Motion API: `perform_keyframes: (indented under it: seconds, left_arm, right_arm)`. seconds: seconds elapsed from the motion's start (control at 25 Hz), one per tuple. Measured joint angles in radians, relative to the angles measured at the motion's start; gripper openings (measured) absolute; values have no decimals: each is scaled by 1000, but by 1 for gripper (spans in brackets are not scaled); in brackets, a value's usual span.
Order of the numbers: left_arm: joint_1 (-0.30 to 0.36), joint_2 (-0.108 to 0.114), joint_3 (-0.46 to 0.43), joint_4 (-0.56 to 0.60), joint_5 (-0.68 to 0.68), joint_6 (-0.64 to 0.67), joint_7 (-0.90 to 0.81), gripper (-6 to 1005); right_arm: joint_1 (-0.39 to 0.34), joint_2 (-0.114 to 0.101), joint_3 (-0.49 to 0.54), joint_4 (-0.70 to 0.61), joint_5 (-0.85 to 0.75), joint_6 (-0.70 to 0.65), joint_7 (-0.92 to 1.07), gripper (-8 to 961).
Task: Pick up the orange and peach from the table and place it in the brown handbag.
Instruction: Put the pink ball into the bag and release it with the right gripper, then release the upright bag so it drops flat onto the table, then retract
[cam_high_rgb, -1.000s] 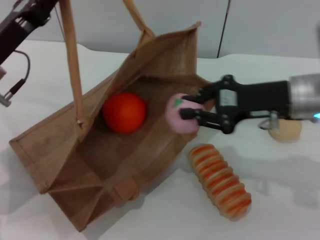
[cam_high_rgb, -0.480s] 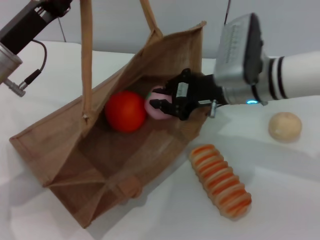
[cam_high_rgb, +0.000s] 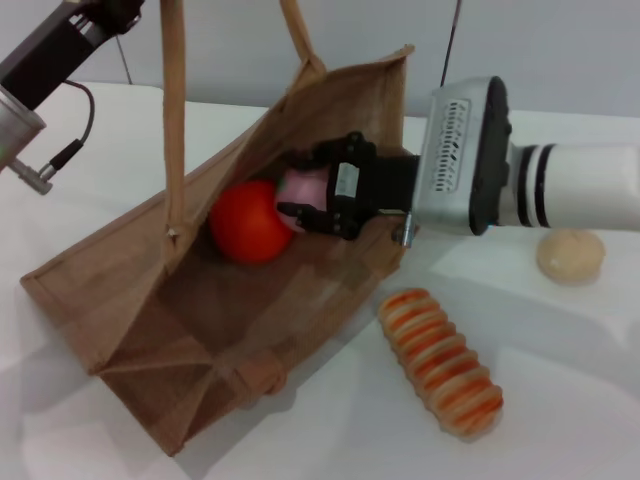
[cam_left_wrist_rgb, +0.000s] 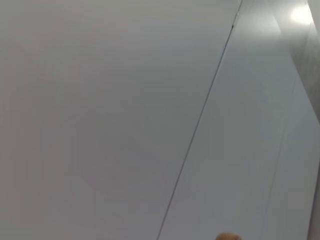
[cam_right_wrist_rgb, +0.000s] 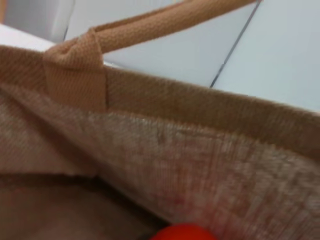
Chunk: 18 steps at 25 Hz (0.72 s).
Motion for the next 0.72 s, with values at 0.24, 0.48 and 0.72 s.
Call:
perform_keyframes:
  seconds: [0.24, 0.48, 0.72]
  left_arm:
    - [22, 1, -7, 0, -15, 7, 5, 120]
    - [47, 2, -22, 0, -37, 12, 40, 119]
    - [51, 0, -22, -20, -20, 62, 112, 129]
  right_arm:
    - [-77, -5, 139, 16, 0, -54, -161, 611]
    - [-188, -13, 254, -15, -1, -201, -217, 772]
    - [-323, -14, 373, -114, -1, -467, -231, 771]
